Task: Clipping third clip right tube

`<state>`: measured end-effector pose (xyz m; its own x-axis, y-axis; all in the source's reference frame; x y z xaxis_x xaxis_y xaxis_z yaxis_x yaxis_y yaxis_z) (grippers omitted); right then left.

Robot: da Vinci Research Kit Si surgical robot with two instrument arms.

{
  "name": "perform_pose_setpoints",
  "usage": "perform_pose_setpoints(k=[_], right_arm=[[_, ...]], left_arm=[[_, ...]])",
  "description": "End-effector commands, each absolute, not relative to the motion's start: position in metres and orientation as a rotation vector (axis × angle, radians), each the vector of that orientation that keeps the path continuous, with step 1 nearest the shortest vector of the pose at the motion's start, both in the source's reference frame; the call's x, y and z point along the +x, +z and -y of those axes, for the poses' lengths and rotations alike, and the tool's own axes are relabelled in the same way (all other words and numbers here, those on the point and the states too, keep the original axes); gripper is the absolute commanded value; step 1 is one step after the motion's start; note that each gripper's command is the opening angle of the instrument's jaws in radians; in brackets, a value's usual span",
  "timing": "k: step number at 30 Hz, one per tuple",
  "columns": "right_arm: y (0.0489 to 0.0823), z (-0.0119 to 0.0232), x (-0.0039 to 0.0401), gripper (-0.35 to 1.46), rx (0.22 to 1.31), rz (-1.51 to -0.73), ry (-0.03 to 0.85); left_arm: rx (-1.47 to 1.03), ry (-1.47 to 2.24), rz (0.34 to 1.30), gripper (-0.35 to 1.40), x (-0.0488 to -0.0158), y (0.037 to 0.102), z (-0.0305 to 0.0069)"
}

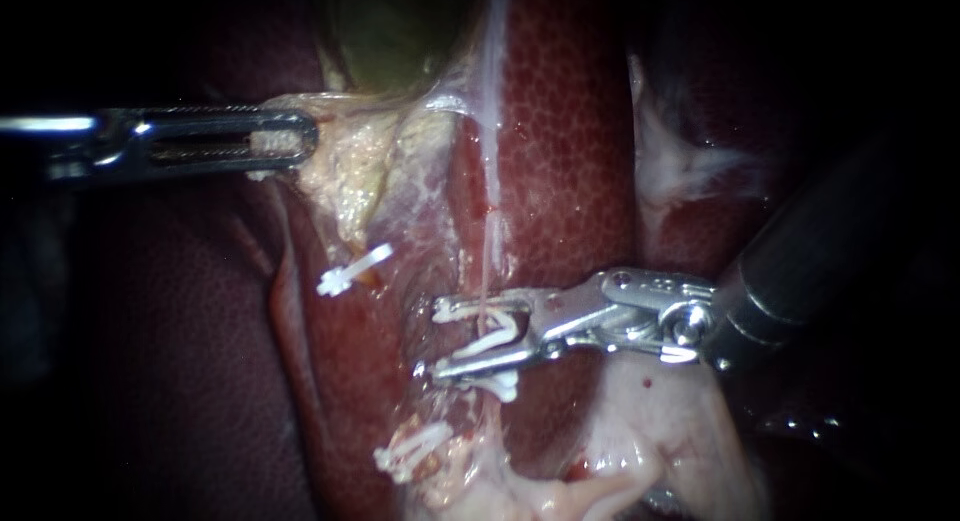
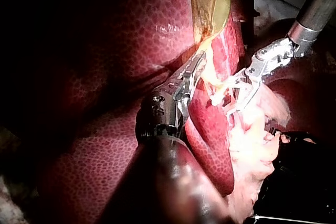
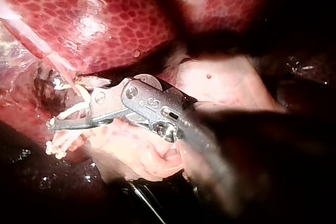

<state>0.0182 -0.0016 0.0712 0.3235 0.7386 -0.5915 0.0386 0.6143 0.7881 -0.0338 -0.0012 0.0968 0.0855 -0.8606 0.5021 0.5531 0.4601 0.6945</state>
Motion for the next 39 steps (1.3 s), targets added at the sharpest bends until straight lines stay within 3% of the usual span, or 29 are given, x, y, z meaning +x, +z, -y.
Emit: perform_pose_setpoints(k=[1,18,22,39], right_arm=[[0.0712,0.0014,0.018,0.32,0.808,-1.169,0.537],[0.0713,0.0011,0.0171,-0.1,0.874,-1.133,0.626],[0.0713,0.0011,0.0167,-0.35,0.883,-1.129,0.634],[0.0713,0.0009,0.0163,-0.35,0.9,-1.12,0.652]], left_arm=[[0.367,-1.09,1.025,-0.32,-0.0338,0.0968,0.0012],[0.367,-1.09,1.025,-0.32,-0.0338,0.0968,0.0012],[0.367,-1.09,1.025,-0.32,-0.0338,0.0968,0.0012],[0.367,-1.09,1.025,-0.32,-0.0338,0.0968,0.0013]])
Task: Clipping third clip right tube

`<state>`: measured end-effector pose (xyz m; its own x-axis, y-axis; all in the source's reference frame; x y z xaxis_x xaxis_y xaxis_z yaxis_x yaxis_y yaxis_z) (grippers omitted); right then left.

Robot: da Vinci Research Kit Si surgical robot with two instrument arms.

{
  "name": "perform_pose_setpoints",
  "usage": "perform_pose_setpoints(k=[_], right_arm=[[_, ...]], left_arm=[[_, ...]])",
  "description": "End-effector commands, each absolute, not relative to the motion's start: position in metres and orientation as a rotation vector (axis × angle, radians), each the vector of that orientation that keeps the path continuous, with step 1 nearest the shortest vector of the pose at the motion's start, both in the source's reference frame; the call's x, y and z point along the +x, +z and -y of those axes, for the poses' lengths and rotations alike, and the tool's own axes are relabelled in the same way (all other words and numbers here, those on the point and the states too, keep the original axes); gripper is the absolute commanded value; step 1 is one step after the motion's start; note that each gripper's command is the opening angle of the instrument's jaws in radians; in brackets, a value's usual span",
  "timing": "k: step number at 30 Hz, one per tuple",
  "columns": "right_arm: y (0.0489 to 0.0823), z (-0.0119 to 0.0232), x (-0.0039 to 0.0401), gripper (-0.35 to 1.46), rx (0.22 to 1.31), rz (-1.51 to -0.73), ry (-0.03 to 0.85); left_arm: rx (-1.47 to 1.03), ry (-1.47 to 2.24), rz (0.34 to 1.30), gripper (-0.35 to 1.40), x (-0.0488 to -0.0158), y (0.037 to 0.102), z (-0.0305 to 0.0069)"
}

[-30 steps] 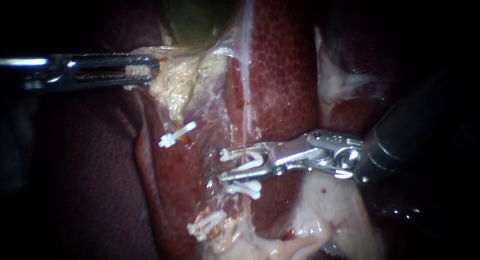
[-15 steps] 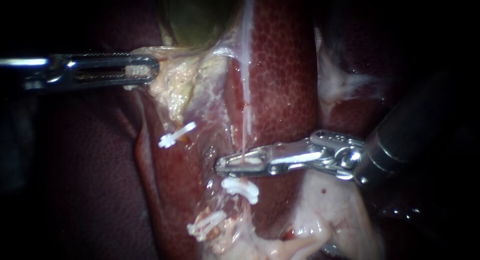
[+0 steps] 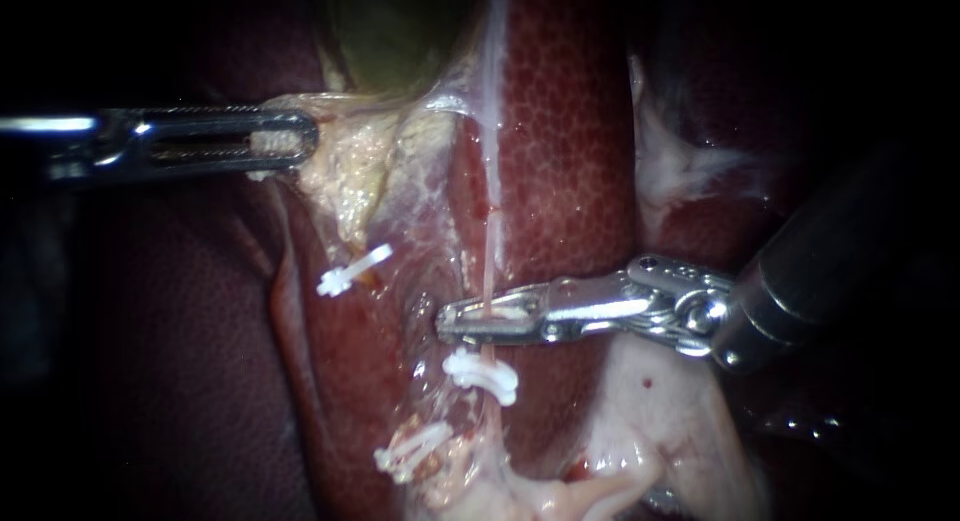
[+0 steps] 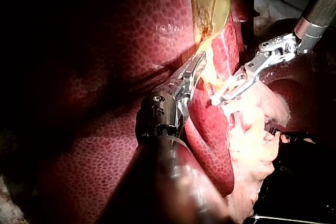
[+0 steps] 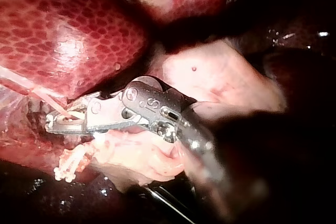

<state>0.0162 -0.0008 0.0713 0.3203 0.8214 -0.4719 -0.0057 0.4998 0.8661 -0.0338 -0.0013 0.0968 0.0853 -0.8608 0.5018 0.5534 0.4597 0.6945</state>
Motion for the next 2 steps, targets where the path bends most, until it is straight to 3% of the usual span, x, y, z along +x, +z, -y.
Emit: perform_pose_setpoints(k=[1,2], right_arm=[[0.0713,0.0009,0.0163,-0.35,0.898,-1.12,0.654],[0.0714,0.0009,0.0163,-0.35,0.897,-1.12,0.654]], left_arm=[[0.367,-1.09,1.025,-0.33,-0.0338,0.0968,0.0013],[0.367,-1.09,1.025,-0.33,-0.0338,0.0968,0.0012]])
